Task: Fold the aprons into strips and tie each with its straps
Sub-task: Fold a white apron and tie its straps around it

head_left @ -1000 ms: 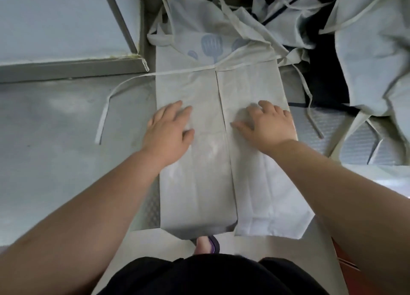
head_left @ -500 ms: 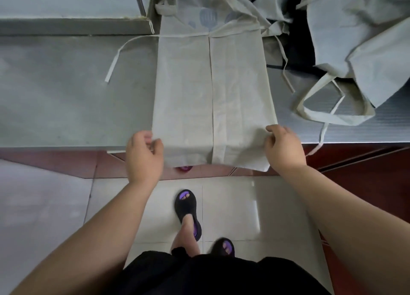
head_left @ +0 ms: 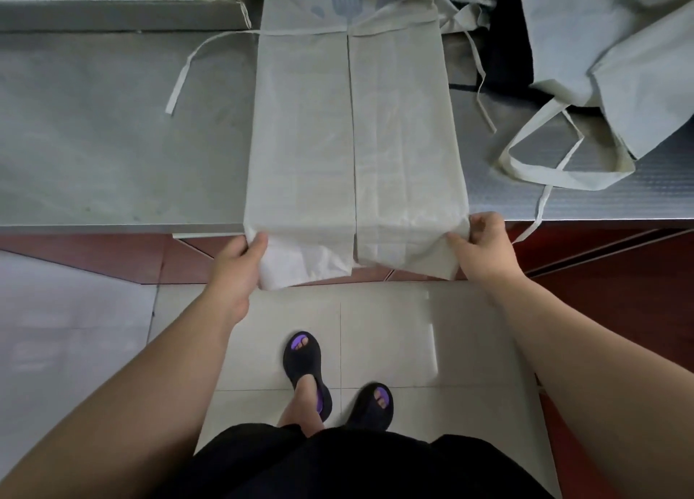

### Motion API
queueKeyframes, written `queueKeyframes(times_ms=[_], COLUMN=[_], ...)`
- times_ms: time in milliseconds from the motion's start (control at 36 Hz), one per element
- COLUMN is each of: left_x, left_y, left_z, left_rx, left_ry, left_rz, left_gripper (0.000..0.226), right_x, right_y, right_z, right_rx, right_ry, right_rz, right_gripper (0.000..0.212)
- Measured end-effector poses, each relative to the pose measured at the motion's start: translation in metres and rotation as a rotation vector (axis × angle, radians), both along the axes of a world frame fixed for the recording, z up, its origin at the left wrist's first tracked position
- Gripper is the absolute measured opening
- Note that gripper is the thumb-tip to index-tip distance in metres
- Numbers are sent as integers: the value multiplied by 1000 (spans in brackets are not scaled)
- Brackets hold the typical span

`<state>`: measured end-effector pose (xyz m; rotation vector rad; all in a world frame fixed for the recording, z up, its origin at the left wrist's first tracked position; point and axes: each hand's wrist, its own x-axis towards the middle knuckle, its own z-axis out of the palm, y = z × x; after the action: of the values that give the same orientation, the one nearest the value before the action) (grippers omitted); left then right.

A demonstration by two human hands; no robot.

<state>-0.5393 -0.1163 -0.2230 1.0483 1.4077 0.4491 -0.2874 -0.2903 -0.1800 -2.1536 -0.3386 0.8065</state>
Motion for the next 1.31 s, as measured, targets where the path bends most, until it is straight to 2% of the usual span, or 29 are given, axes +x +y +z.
queueKeyframes(times_ms=[83, 167, 306, 444, 583, 722, 778, 889, 944, 1056, 1167, 1250, 1306], left_x=[-3, -5, -5, -9, -6, 0, 0, -1, -3, -3, -8, -13, -15], left_y=[-7, -8, -11, -15, -12, -7, -5, -6, -8, -12, -12, -11, -11], left_z=[12, 22, 36, 47, 46, 42, 41, 42, 42, 45, 46, 51, 56], left_rx=[-9, -32, -108, -138, -154, -194, -176, -109, -75, -75, -32, 87, 161], left_ry=[-55, -85, -124, -171, -191, -179, -126, -46, -34, -81, -42, 48, 56], left_rz=[7, -33, -14, -13, 16, 61, 58, 51, 14, -21, -22, -9, -22], left_gripper=[14, 13, 24, 27, 18, 2, 3, 7, 9, 10, 4, 23, 25], right_x=[4, 6, 2, 0, 1, -1, 0, 6, 6, 3, 1, 5, 6], right_y=[-8, -14, -16, -10, -1, -1, 0, 0, -1, -3, -6, -11, -12], right_z=[5, 7, 8, 10, 11, 13, 13, 8, 7, 4, 10, 16, 23], right_rx=[36, 51, 88, 93, 28, 56, 70, -3, -40, -53, -52, 11, 52], right_ry=[95, 150, 129, 235, 125, 291, 279, 133, 89, 182, 54, -30, 1], right_rz=[-26, 6, 44, -50, -44, -22, -21, -34, -31, -10, 5, 6, 24], right_gripper=[28, 36, 53, 36, 29, 23, 23, 19, 14, 12, 14, 7, 14])
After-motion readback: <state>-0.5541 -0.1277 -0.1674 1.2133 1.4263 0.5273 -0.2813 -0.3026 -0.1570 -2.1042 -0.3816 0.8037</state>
